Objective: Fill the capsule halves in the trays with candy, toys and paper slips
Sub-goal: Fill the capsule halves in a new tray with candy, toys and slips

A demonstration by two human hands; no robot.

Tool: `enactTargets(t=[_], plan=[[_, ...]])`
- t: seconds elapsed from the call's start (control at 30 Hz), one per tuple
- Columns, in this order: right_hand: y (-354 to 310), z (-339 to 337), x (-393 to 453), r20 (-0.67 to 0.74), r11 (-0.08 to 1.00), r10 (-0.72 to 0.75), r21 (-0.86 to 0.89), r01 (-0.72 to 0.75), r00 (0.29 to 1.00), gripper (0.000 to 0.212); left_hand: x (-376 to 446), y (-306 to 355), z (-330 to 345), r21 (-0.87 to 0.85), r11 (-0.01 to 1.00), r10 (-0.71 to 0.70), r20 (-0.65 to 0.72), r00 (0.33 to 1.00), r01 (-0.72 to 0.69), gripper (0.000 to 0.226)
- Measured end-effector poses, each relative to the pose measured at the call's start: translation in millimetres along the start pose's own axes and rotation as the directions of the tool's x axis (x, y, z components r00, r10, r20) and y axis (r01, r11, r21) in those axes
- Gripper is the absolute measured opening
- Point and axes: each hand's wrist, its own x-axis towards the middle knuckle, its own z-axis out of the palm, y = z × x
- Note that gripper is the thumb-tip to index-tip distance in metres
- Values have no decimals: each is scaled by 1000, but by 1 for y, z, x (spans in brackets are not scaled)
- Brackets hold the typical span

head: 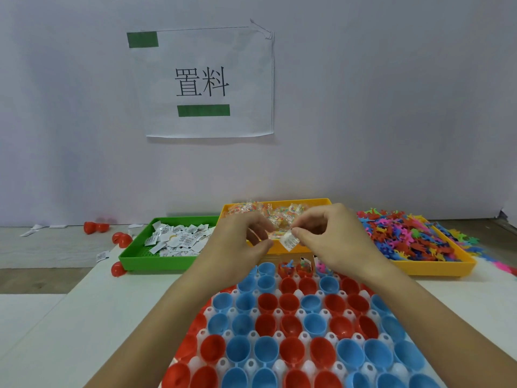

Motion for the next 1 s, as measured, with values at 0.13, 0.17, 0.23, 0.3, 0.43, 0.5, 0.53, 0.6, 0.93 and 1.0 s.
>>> enactTargets(t=[0.13,0.17,0.23,0.3,0.43,0.5,0.53,0.6,0.93,1.0], plan=[[10,5,-1,34,983,25,-185,-19,999,8,-4,-4,7,218,969,66,216,974,-114,15],[11,7,-1,41,979,29,-205,-20,999,8,-5,-5,9,235,965,59,250,966,-120,19],[12,10,-2,47,972,31,-235,-19,998,6,-6,-7,12,270,955,40,290,956,-122,27],[12,12,-3,55,965,28,-263,-13,998,5,-7,-8,12,310,942,28,312,950,-130,29],[11,13,-4,89,962,21,-274,4,996,6,-7,-9,11,336,932,22,322,947,-135,27],[10,15,-5,106,959,16,-282,14,994,6,-7,-10,10,338,930,28,325,945,-143,27],[10,16,-5,111,958,15,-285,17,994,6,-7,-10,10,338,930,32,327,944,-148,27],[11,17,-5,121,958,13,-287,22,993,6,-7,-11,10,338,928,40,329,943,-157,29],[15,20,-5,173,952,-13,-300,66,985,6,-4,-9,6,212,962,101,320,942,-175,24],[14,21,-5,193,947,-24,-310,84,981,8,-4,-8,5,179,968,108,330,938,-175,25]])
